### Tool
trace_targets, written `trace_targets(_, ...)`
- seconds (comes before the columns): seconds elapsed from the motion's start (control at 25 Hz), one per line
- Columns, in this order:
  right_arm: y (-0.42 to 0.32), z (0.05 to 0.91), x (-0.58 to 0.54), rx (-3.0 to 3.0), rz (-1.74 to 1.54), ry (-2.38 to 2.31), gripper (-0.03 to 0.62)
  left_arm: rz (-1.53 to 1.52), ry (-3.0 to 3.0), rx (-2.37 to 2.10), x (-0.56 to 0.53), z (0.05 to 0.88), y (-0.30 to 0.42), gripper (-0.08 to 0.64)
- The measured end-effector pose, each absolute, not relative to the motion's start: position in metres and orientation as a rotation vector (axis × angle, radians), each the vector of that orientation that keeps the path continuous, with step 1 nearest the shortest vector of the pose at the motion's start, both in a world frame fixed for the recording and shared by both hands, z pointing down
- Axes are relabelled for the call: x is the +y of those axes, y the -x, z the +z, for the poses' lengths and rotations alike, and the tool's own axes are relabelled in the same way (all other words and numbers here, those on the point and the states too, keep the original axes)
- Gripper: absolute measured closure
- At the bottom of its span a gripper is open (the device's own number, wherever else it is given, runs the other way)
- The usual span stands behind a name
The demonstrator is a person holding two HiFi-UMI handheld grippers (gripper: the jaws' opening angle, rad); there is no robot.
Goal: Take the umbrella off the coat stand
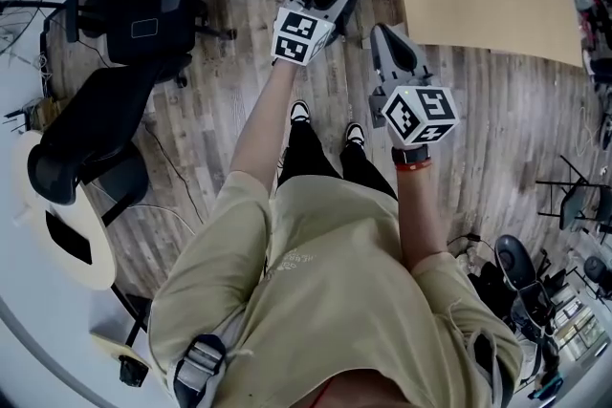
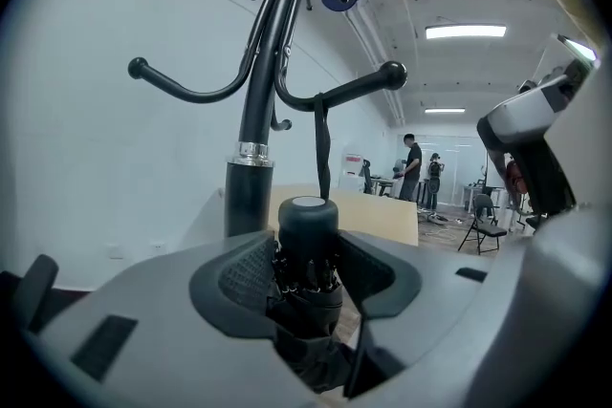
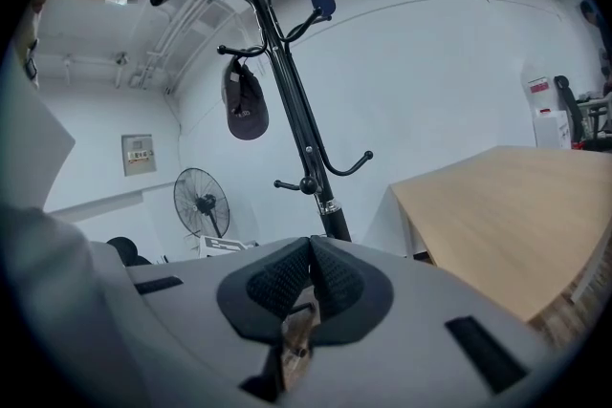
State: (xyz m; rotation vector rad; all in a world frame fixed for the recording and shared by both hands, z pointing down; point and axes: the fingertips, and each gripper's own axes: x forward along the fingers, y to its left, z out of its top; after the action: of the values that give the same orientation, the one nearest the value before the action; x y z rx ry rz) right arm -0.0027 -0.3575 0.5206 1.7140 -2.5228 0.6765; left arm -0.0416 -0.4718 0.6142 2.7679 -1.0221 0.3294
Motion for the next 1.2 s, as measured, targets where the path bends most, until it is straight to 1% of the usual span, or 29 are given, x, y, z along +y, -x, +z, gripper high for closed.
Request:
trace_targets(0.84, 0.014, 0.488, -0.32, -2.546, 0.684, -1.704, 0.577, 0.31, -2.775, -1.088, -0.413, 0.545, 0.058, 0.351)
trace_targets(1.2, 0.005, 0.463, -0.312, -2.574, 0.668, -1.731, 0.577, 0.275, -2.811, -1.085, -0.387, 0.511, 0.049, 0.351)
